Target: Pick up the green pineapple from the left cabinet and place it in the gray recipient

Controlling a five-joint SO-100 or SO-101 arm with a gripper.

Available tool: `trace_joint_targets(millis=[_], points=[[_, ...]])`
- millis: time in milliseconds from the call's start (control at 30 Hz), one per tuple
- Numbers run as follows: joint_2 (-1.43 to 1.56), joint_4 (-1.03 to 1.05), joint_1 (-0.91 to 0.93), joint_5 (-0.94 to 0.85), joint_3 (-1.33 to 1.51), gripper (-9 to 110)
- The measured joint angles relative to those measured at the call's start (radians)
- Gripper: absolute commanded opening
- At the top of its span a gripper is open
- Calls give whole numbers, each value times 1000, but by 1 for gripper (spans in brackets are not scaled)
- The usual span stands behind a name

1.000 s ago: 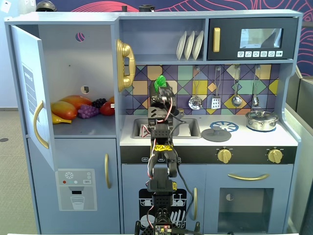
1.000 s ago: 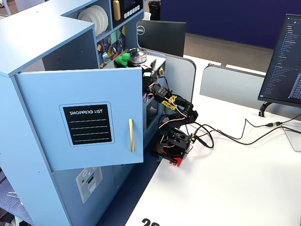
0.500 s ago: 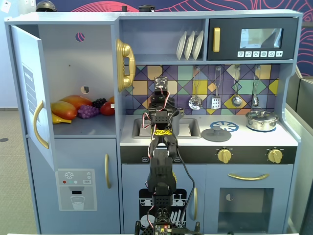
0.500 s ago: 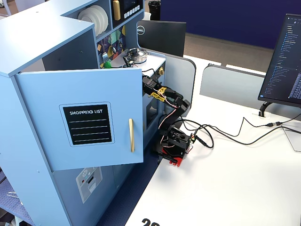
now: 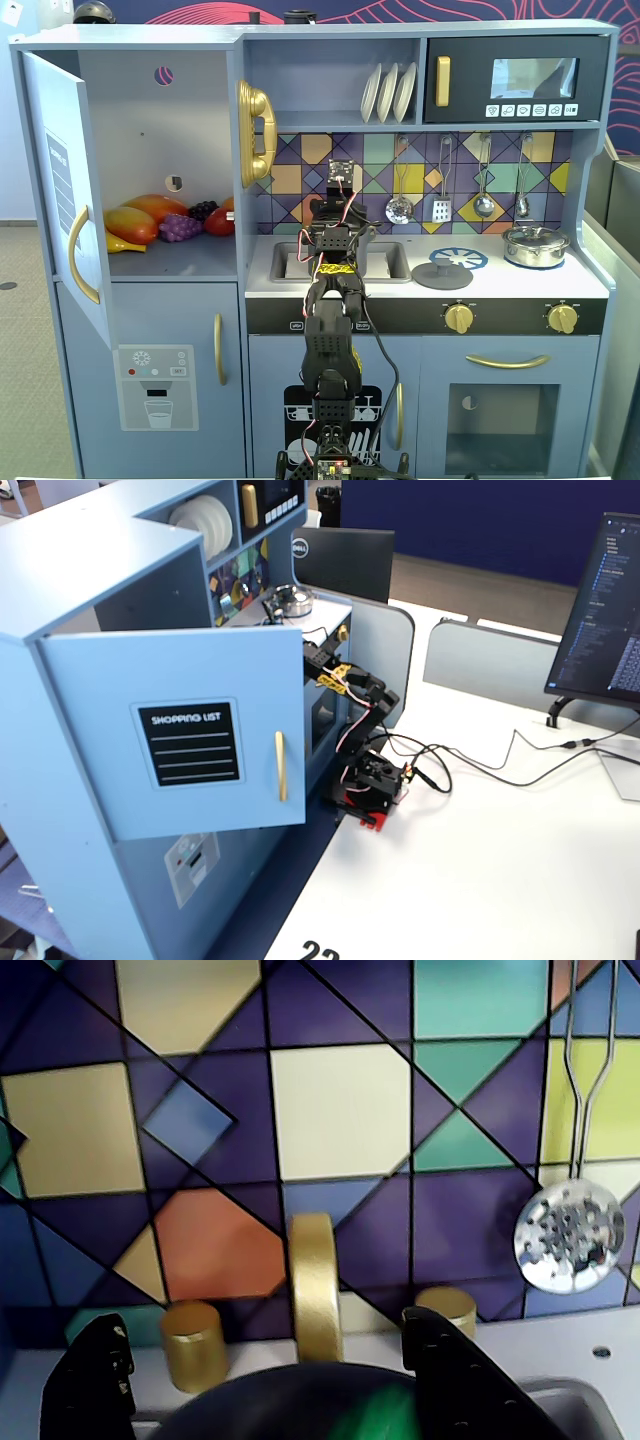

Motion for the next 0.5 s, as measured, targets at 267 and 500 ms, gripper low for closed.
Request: trace_joint_targets(millis=[267, 500], points=[[422, 276, -46, 17, 259, 12], [778, 667, -38, -5, 520, 0]])
